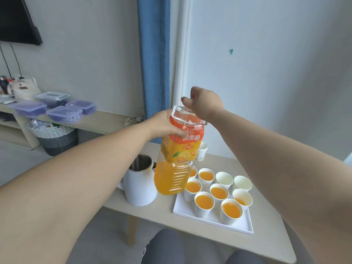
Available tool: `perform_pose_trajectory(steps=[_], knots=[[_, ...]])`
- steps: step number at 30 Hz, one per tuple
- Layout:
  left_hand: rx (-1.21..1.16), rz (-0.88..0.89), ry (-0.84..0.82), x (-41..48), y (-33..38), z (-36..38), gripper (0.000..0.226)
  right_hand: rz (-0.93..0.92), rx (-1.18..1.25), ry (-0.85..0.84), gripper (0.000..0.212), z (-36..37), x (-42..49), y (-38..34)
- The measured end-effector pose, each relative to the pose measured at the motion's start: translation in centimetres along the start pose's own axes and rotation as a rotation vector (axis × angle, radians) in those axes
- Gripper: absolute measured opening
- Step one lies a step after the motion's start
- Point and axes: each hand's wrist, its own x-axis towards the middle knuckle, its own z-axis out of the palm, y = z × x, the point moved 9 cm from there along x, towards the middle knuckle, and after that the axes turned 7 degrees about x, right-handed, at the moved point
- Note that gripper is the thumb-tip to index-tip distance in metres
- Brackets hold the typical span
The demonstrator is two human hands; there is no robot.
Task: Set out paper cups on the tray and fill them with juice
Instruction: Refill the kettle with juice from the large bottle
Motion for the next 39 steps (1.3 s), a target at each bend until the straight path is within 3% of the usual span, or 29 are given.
perform_pose_trajectory(steps=[5, 10, 14, 17, 19, 22, 26, 31, 34, 37, 39], knots=[[-0.011, 0.022, -0.076, -2.3, 0.3, 1.0, 0.063, -0.087, 0.063, -0.059, 0.027, 0.1, -2.8, -0.8], [-0.027, 0.048, -0.213, -4.7, 0.3, 1.4, 0.056, -0.264, 0.125, -0.184, 0.023, 0.6, -5.3, -2.3], [0.042, 0.012, -0.210, -5.4, -0.2, 2.3, 0.070, -0.252, -0.139, -0.191, 0.028, 0.9, -6.3, -2.1], [0.080, -0.033, -0.181, -5.6, -0.8, 2.9, 0.076, -0.055, -0.496, -0.226, 0.060, 2.0, -6.0, -0.8], [0.102, -0.054, -0.173, -5.8, -1.5, 3.1, 0.068, 0.015, -0.605, -0.234, 0.073, 2.4, -6.0, -0.5], [0.085, -0.057, -0.173, -6.4, -2.3, 3.1, 0.058, -0.035, -0.528, -0.252, 0.067, 3.5, -6.1, -0.8], [0.037, -0.038, -0.230, -7.4, -2.8, 2.9, 0.064, -0.209, -0.248, -0.342, 0.050, 4.8, -7.2, -1.4], [0.060, -0.053, -0.237, -7.7, -3.4, 2.6, 0.055, -0.330, -0.200, -0.416, 0.041, 5.6, -8.0, -1.8], [0.079, -0.075, -0.206, -7.8, -3.8, 2.6, 0.058, -0.305, -0.134, -0.427, 0.042, 6.0, -8.3, -1.7], [0.133, -0.099, -0.171, -7.9, -4.2, 2.7, 0.059, -0.224, -0.252, -0.408, 0.044, 6.4, -8.1, -1.4], [0.164, -0.099, -0.151, -7.8, -4.2, 2.9, 0.056, -0.135, -0.464, -0.385, 0.065, 6.4, -7.7, -1.3]])
